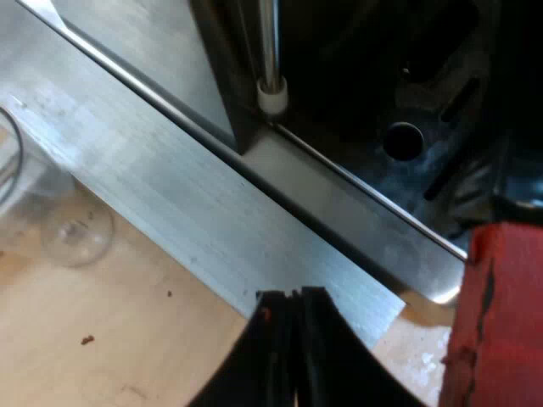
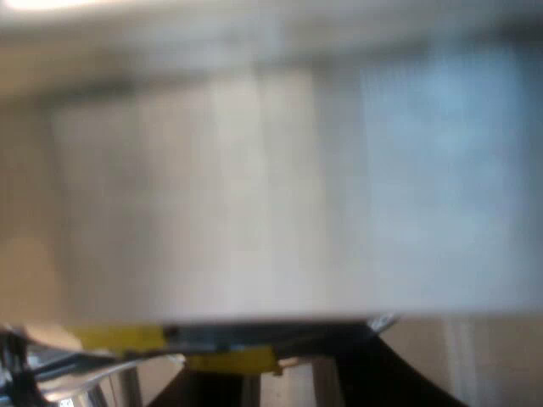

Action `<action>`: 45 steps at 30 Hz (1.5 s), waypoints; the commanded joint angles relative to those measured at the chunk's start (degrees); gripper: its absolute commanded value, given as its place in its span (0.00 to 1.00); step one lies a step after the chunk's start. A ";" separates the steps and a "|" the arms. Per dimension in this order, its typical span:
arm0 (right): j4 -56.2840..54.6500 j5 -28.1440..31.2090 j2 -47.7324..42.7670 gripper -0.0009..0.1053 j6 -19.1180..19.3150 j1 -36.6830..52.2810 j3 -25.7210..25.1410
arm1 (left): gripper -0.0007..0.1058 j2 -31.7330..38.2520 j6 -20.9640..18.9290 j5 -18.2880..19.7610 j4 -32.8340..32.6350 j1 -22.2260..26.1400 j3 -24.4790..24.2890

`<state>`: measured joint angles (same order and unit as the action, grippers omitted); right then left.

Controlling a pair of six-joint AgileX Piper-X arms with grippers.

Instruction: Put the handle in the coffee machine

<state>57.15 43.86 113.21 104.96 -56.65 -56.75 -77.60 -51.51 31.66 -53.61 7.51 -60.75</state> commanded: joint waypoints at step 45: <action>6.77 -0.39 -4.51 0.17 3.35 -0.21 -2.75 | 0.01 2.01 -8.32 9.42 -18.43 -9.81 0.41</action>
<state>56.85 43.81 112.56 107.14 -56.88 -56.38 -76.21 -57.95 34.71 -66.92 -0.56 -60.83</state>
